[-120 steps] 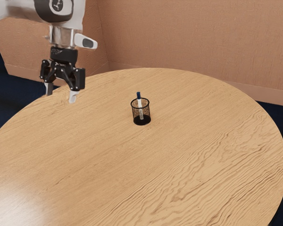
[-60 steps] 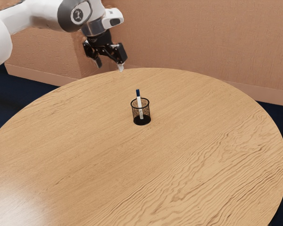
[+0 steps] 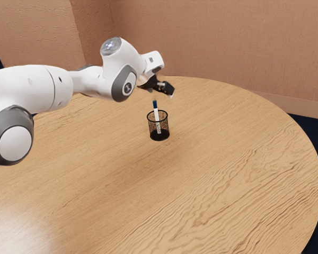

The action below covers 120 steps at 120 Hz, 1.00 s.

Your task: Take the marker out of the pen holder and place it to the left of the pen holder.

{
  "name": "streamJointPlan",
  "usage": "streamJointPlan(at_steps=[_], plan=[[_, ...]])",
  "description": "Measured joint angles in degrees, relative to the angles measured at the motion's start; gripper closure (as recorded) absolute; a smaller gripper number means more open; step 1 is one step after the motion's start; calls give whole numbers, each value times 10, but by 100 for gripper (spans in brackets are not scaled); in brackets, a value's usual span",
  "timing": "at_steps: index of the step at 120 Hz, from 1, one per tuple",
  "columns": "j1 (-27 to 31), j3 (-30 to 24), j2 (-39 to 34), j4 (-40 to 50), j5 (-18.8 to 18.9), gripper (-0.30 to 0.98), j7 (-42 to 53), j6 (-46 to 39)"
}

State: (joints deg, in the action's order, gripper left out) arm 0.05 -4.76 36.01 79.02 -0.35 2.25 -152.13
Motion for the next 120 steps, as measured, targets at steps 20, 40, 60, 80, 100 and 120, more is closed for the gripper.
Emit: streamJointPlan(at_steps=[20, 40, 60, 80, 100, 120], plan=[[1, 24, 37, -15, -17, 0, 14, -40], [1, 42, 71, -16, -31, 0, 24, -58], [1, 54, 83, -24, -51, 0, 32, -67], [1, 54, 120, -68, -58, 0, 38, -71], [1, 54, 170, -126, -69, 0, 42, -73], [1, 54, 180, -133, -71, 9, 45, -74]])
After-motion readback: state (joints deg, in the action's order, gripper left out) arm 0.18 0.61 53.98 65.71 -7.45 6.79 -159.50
